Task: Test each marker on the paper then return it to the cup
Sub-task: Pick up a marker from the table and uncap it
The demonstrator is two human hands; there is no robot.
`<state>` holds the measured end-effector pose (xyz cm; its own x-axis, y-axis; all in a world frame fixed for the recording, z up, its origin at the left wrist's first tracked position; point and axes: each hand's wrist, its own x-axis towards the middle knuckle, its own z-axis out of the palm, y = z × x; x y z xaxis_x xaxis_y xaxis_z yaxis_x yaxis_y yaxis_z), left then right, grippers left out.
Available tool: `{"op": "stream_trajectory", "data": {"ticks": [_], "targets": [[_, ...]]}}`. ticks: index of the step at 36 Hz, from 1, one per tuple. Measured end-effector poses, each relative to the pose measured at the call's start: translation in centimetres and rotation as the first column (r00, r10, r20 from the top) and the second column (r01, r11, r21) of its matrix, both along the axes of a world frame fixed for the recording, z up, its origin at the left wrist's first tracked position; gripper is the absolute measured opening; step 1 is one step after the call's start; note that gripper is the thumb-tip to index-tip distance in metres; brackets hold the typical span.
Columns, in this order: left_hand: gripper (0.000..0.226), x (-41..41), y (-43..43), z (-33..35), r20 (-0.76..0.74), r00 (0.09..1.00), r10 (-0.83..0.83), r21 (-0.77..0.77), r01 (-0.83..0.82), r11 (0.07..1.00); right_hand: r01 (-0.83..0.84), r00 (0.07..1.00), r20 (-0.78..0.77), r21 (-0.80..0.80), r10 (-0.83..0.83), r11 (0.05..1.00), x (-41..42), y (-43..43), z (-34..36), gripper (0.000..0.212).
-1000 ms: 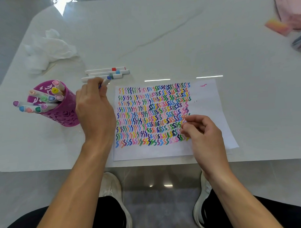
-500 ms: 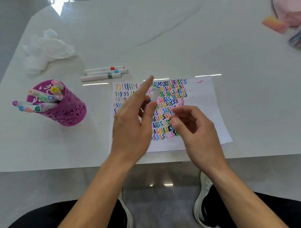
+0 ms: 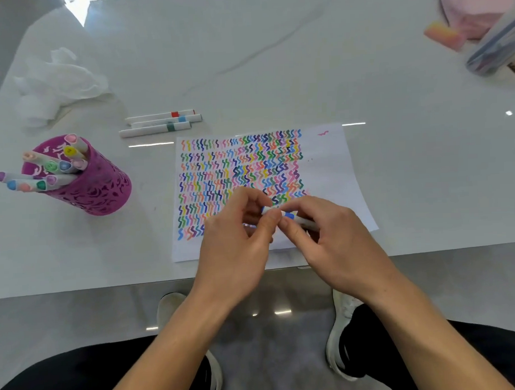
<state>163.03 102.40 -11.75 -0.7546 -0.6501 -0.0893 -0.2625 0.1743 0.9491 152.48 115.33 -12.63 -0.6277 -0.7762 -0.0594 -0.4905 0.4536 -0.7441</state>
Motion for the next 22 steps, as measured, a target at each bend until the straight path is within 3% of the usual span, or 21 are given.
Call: {"op": "stream_trajectory", "data": {"ticks": [5,8,16,22], "targets": [[0.014,-0.1,0.3,0.0,0.144,0.975,-0.167,-0.173,0.191,0.966,-0.034,0.995,-0.092,0.066,0.040,0.997,-0.4,0.9,-0.3,0.026],[0.019,-0.2,0.5,0.1,0.170,0.971,-0.170,-0.206,0.204,0.957,-0.047,0.994,-0.095,0.095,0.056,0.994,-0.7,1.3,0.0,0.029],[0.021,-0.7,1.0,-0.3,0.173,0.970,-0.173,0.011,0.174,0.985,-0.028,0.988,-0.140,0.254,0.066,0.967,-0.5,1.7,0.4,0.039],[0.026,-1.1,1.1,-0.4,0.081,0.989,-0.126,0.114,0.116,0.987,0.026,0.977,-0.213,0.207,0.019,0.978,-0.3,1.7,0.6,0.041]]}}
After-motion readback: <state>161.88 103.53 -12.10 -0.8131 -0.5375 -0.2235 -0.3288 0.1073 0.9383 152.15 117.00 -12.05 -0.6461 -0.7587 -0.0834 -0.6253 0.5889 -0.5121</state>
